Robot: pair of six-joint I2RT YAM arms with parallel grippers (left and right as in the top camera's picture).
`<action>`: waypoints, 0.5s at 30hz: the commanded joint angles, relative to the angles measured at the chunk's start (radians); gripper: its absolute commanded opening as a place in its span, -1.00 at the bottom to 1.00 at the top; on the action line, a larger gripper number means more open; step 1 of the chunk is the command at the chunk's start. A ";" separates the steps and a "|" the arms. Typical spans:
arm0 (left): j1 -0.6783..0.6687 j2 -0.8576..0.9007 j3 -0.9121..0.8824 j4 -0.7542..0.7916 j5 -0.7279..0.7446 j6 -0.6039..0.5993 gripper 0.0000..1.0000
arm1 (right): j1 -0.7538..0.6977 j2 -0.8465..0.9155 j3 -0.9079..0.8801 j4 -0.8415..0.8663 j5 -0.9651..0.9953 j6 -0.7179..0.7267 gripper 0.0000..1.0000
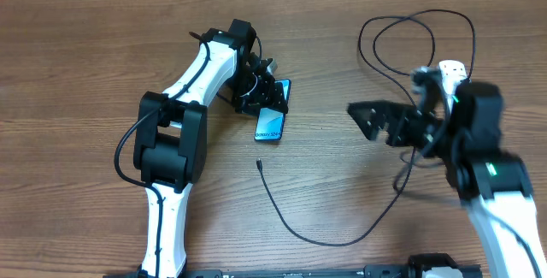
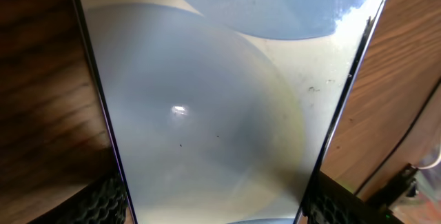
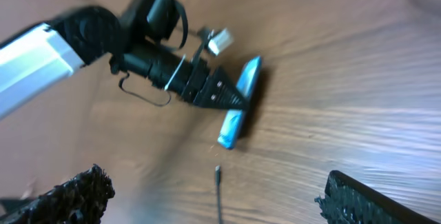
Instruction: Plug charger to phone and switch on socket
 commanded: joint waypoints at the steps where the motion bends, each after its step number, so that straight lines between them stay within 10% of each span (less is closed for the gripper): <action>1: -0.009 0.068 -0.038 -0.008 0.035 -0.014 0.42 | 0.022 0.155 0.019 0.052 -0.269 0.003 0.88; 6: -0.009 0.068 -0.038 -0.008 0.058 -0.014 0.42 | 0.130 0.393 0.019 0.135 -0.269 0.006 0.31; 15: -0.009 0.068 -0.038 -0.018 0.068 -0.011 0.42 | 0.348 0.681 0.019 0.367 -0.034 0.230 0.32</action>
